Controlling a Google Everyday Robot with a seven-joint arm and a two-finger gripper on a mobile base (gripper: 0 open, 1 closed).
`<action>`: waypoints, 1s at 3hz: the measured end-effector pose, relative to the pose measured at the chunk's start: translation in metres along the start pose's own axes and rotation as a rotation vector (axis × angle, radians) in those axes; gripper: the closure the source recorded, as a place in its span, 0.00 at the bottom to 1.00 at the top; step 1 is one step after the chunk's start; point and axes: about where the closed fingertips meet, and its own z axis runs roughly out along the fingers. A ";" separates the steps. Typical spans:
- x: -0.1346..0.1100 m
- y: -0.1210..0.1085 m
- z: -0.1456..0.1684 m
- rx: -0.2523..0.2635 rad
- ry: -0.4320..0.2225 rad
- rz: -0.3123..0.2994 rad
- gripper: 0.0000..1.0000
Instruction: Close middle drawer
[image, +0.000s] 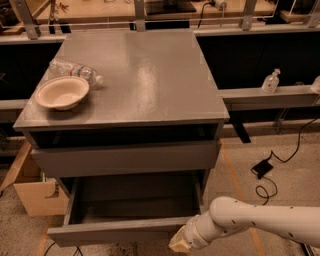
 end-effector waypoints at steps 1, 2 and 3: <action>-0.013 -0.011 0.004 0.033 -0.021 -0.053 1.00; -0.040 -0.032 0.009 0.090 -0.048 -0.145 1.00; -0.070 -0.052 0.014 0.159 -0.059 -0.236 1.00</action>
Offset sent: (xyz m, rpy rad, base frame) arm 0.0907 0.0456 0.0125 0.0155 -0.3250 0.0881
